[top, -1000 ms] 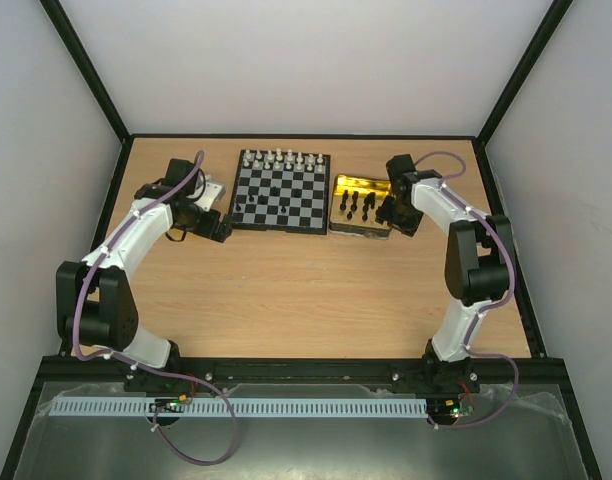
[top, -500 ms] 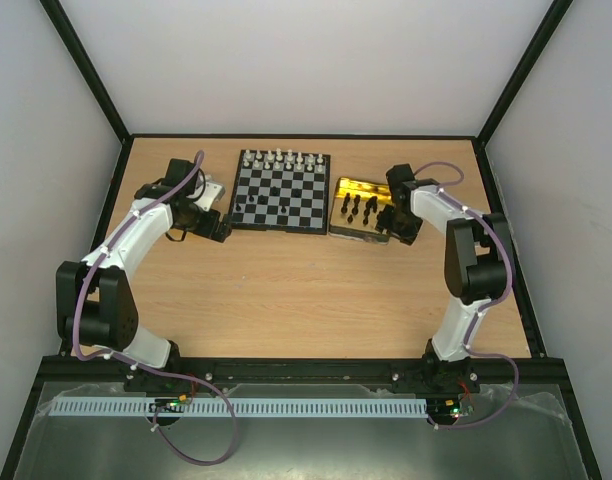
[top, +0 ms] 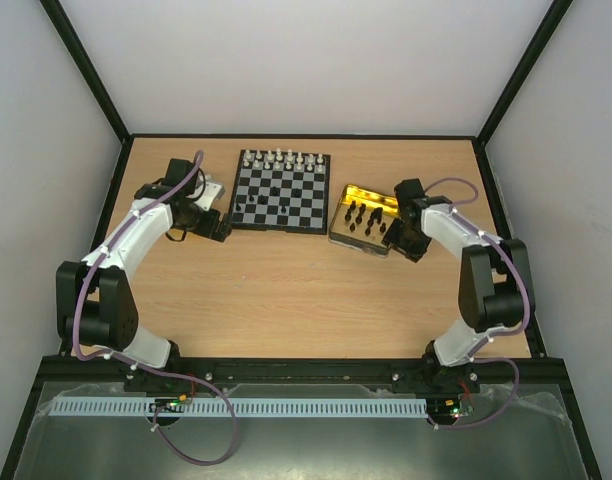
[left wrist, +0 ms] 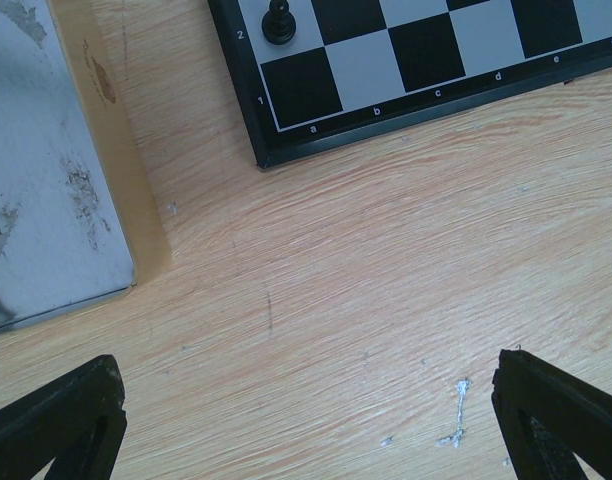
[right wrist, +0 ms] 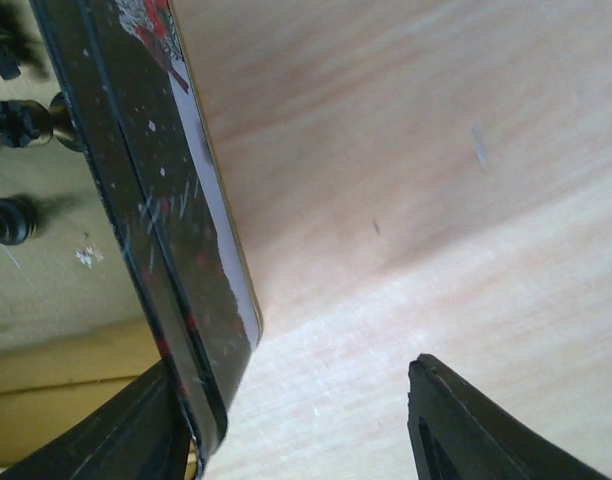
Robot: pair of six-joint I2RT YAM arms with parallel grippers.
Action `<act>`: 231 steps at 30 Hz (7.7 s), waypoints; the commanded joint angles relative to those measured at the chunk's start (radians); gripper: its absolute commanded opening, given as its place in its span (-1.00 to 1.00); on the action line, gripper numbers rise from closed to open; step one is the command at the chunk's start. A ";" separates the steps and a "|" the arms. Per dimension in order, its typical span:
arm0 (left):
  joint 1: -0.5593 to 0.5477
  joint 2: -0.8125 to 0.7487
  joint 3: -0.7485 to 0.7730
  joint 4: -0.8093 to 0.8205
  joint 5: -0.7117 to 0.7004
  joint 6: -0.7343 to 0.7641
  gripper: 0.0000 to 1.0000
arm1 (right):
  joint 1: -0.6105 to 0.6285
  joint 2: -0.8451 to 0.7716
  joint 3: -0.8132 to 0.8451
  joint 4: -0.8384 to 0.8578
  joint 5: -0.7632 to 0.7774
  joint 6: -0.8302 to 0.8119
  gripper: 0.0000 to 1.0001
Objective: Set up the chess pieces on the board
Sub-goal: Move the storage box to the center of the board, then move the chessboard to the center of the board.
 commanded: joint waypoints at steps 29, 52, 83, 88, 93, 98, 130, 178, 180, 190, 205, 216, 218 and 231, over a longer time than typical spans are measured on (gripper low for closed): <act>0.001 -0.046 -0.033 -0.016 0.030 0.000 0.99 | -0.002 -0.404 -0.399 -0.138 0.116 0.363 0.09; 0.000 -0.051 -0.040 -0.027 0.036 0.011 0.99 | 0.139 -0.410 -0.051 -0.224 0.184 0.252 0.58; -0.006 -0.016 -0.020 -0.011 0.033 0.003 0.99 | 0.380 0.175 0.295 0.018 -0.179 0.075 0.55; -0.006 -0.014 -0.020 -0.011 0.032 0.007 0.99 | 0.381 0.122 0.195 0.023 -0.161 0.078 0.54; -0.006 -0.015 -0.025 -0.012 0.025 0.007 0.99 | 0.382 0.091 0.144 0.016 -0.139 0.075 0.54; -0.006 -0.009 -0.022 -0.011 0.023 0.009 0.99 | 0.382 0.081 0.109 -0.007 -0.118 0.074 0.54; 0.052 0.558 0.622 -0.117 0.090 -0.061 -0.24 | 0.260 0.408 0.665 -0.129 0.003 0.034 0.44; 0.075 0.928 0.860 -0.100 0.013 -0.114 -0.95 | 0.188 0.829 1.102 -0.226 0.025 -0.018 -0.60; 0.075 0.931 0.860 -0.103 0.021 -0.116 -0.95 | 0.189 0.835 1.102 -0.222 0.011 -0.014 -0.72; 0.068 0.906 0.776 -0.098 0.114 -0.119 -0.95 | 0.207 0.837 1.085 -0.205 -0.039 -0.006 -0.94; 0.050 0.835 0.596 -0.083 0.233 -0.106 -0.95 | 0.246 0.767 0.924 -0.104 -0.107 0.004 -0.96; 0.031 0.708 0.396 -0.033 0.266 -0.085 -0.95 | 0.303 0.650 0.737 -0.039 -0.093 0.006 -0.96; 0.026 0.682 0.365 -0.025 0.271 -0.083 -0.95 | 0.312 0.619 0.682 -0.016 -0.092 0.009 -0.96; -0.008 0.556 0.234 0.014 0.250 -0.075 -0.95 | 0.361 0.487 0.464 0.061 -0.085 0.028 -0.96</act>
